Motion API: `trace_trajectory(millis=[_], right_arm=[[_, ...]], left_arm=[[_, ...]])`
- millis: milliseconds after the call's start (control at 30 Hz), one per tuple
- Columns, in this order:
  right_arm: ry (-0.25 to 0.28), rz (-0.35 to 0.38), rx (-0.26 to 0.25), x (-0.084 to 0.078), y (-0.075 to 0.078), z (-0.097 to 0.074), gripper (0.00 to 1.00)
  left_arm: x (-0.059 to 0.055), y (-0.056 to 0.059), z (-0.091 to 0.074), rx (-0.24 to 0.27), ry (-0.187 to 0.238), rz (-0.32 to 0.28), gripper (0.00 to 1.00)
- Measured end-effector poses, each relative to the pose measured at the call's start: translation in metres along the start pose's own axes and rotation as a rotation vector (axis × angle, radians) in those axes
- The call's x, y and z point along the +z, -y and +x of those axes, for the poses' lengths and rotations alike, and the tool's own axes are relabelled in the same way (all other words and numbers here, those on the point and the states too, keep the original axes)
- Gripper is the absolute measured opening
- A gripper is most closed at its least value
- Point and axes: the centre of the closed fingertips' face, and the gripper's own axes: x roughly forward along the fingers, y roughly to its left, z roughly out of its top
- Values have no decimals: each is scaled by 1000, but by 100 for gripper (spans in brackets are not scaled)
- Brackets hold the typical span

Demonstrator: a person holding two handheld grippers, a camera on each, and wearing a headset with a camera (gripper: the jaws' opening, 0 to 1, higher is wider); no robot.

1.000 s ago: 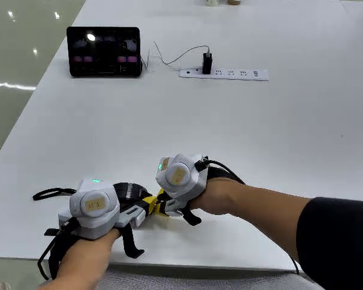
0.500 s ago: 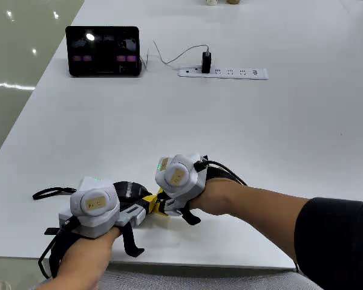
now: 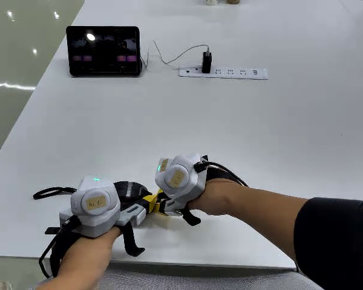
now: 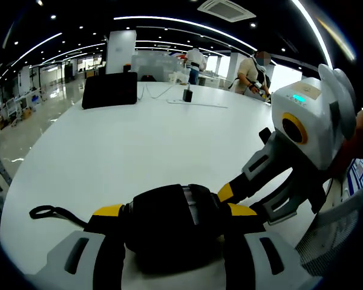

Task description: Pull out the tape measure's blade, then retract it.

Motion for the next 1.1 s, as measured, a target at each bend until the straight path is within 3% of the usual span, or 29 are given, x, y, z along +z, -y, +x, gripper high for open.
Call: trace_trajectory(millis=[333, 600, 767, 967, 1100], right_arm=[[9, -4, -19, 0, 0, -3, 13], [21, -1, -29, -4, -1, -15, 13], [30, 37, -39, -13, -1, -24, 16], [49, 71, -56, -23, -2, -39, 19], [47, 49, -76, -31, -5, -51, 20]], left_arm=[[0, 0, -1, 6, -8, -1, 62], [1, -2, -3, -10, -23, -23, 61], [9, -4, -9, -12, -10, 16, 64], [16, -8, -12, -80, -25, -9, 64], [21, -16, -14, -119, -24, -8, 75]])
